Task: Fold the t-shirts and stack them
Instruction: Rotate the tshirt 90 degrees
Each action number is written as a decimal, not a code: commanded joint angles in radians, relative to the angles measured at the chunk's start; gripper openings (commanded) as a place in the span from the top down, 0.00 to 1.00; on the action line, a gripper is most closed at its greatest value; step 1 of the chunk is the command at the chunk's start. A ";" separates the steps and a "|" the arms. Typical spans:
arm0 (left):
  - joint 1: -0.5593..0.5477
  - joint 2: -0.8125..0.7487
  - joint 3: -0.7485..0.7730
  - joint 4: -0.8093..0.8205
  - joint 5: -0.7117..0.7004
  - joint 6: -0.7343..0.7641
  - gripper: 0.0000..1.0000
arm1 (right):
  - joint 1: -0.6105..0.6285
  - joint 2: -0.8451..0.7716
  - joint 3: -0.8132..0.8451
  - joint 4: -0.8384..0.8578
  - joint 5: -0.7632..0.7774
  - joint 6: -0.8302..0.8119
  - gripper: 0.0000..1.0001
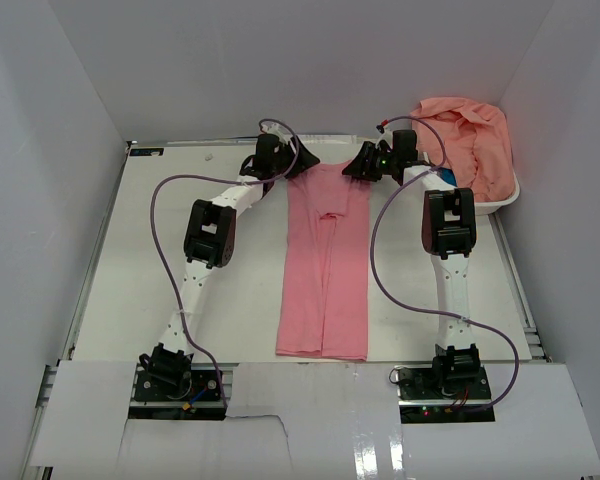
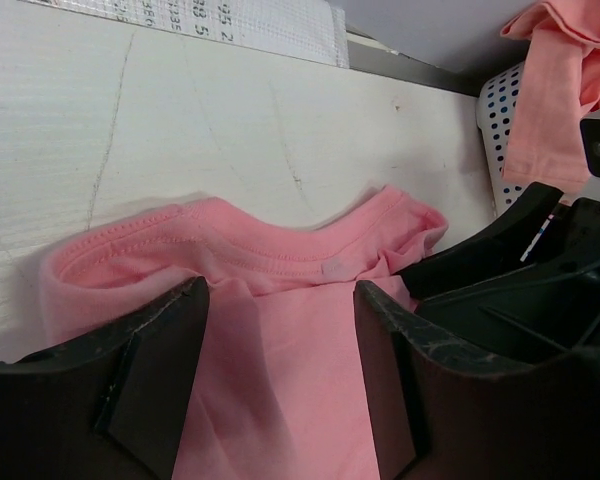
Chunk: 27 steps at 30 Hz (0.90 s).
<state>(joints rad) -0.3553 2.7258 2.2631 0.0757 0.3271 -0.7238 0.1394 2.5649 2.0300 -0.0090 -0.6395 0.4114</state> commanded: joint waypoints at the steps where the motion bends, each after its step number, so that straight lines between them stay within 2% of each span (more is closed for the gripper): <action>1: -0.001 -0.089 -0.005 -0.014 -0.033 0.035 0.28 | 0.009 0.005 -0.040 -0.125 0.004 -0.011 0.49; 7: 0.001 -0.101 0.027 -0.004 0.007 -0.003 0.27 | 0.009 -0.002 -0.050 -0.115 -0.006 -0.003 0.49; 12: 0.004 -0.233 -0.031 0.064 0.101 -0.023 0.21 | 0.009 -0.018 -0.051 -0.114 -0.043 -0.029 0.49; 16: 0.015 -0.437 -0.215 0.148 0.106 0.007 0.18 | 0.008 -0.054 -0.088 -0.071 -0.066 -0.037 0.49; 19: 0.016 -0.566 -0.283 0.173 0.095 0.053 0.17 | 0.009 -0.052 -0.093 -0.057 -0.074 -0.031 0.49; 23: 0.026 -0.701 -0.384 0.139 0.055 0.075 0.16 | 0.009 -0.041 -0.071 -0.051 -0.098 -0.017 0.49; 27: 0.026 -0.797 -0.599 0.050 -0.010 0.060 0.19 | 0.008 -0.067 -0.050 -0.026 -0.101 -0.019 0.49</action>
<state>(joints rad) -0.3382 1.9472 1.8069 0.2153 0.3702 -0.6735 0.1398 2.5290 1.9659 -0.0090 -0.7189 0.4076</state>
